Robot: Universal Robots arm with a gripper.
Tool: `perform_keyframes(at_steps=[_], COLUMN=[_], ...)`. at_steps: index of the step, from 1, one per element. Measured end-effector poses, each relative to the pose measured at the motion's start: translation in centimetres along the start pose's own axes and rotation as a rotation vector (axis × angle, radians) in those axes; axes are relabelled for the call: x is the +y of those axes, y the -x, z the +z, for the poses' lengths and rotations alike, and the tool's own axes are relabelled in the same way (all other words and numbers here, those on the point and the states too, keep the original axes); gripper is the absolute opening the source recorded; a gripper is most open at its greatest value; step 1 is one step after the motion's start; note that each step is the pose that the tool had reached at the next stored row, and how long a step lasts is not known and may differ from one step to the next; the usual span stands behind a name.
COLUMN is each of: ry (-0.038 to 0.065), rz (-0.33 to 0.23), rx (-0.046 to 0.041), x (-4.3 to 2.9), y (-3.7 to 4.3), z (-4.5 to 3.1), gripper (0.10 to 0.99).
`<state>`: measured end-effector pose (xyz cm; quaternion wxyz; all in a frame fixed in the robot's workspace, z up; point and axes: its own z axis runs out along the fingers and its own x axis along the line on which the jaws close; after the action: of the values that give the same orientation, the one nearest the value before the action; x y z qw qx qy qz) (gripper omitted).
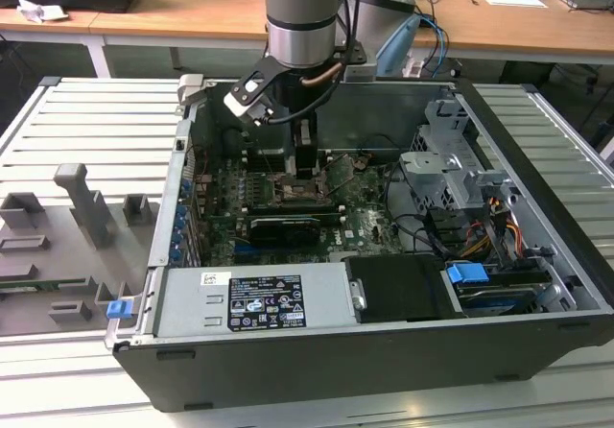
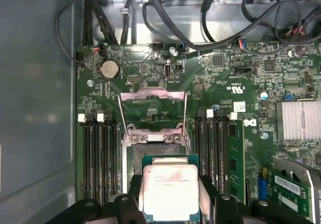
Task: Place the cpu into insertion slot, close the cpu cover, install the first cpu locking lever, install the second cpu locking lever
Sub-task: 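Place the cpu into insertion slot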
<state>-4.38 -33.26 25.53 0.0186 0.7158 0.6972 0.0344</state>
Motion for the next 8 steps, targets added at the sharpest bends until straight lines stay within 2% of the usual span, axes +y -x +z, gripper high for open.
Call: perform_keyframes(at_steps=[8], ry=[0.0], rz=[-0.004], rx=[0.0003], x=[-0.17], y=[-0.54], z=[2.17], gripper=[0.525])
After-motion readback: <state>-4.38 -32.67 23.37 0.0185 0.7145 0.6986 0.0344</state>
